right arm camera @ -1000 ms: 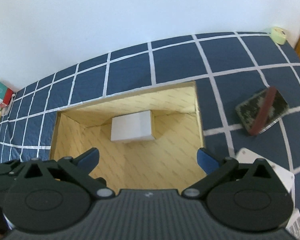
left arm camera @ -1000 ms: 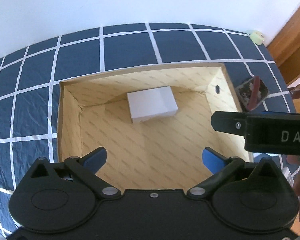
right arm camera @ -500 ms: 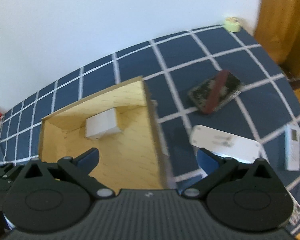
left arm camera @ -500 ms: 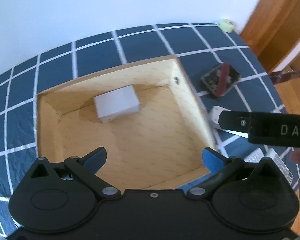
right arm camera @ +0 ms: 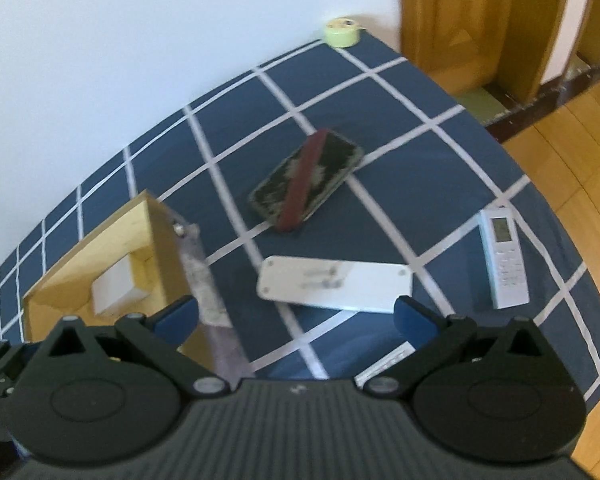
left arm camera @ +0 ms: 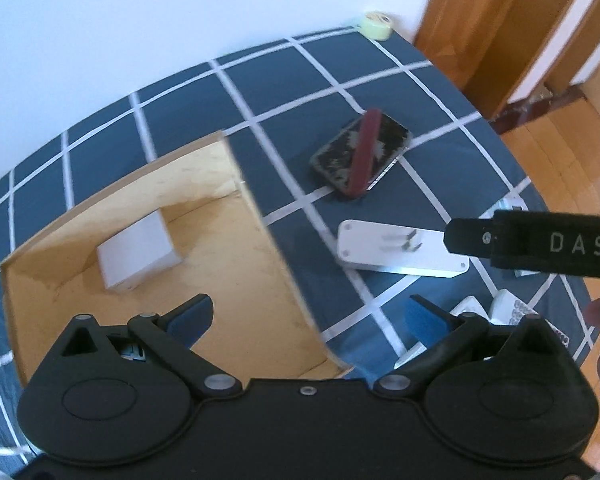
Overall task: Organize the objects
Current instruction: 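Withdraw the right gripper and move it toward the white plug plate, then close the right gripper on the white plug plate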
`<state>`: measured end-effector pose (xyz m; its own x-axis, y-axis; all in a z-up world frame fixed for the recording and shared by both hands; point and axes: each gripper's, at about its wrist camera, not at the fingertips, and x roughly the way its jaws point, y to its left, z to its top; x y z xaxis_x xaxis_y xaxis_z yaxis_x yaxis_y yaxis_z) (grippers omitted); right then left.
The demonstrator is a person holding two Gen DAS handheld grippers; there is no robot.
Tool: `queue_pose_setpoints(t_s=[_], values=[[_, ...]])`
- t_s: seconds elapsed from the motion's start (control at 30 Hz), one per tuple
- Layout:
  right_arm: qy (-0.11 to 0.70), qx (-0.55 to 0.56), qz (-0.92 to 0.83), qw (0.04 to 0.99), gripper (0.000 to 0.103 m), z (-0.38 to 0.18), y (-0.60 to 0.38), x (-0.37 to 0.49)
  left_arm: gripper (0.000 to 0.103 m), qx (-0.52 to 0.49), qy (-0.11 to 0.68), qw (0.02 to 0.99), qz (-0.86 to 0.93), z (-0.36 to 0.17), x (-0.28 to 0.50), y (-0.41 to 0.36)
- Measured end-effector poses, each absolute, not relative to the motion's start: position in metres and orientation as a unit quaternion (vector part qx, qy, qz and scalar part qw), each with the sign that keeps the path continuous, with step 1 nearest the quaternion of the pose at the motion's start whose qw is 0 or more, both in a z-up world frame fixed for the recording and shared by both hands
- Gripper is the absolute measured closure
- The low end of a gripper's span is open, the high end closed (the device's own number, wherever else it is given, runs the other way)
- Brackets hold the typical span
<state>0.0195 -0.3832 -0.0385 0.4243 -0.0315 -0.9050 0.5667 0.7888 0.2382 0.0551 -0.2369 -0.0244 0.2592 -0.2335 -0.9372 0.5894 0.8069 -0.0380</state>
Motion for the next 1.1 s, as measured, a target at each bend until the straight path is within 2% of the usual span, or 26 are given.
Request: queue_pose_setpoints(t_s=[0.47, 0.8, 1.0, 1.1], values=[[0.531, 0.317, -0.197, 0.761, 0.0, -0.097, -0.438, 0.039, 0.0, 0.207, 0.59, 0.724, -0.292, -0.084, 0.08, -0.314], [0.559, 0.335, -0.193, 0.733, 0.0, -0.144, -0.453, 0.053, 0.0, 0.218, 0.622, 0.69, -0.3, -0.129, 0.098, -0.332], [0.569, 0.34, -0.194, 0.723, 0.0, -0.163, -0.458, 0.058, 0.0, 0.244, 0.609, 0.691, -0.304, -0.139, 0.101, -0.343], [0.574, 0.341, -0.194, 0.719, 0.0, -0.169, -0.46, 0.061, 0.0, 0.225, 0.629, 0.678, -0.306, -0.147, 0.107, -0.344]])
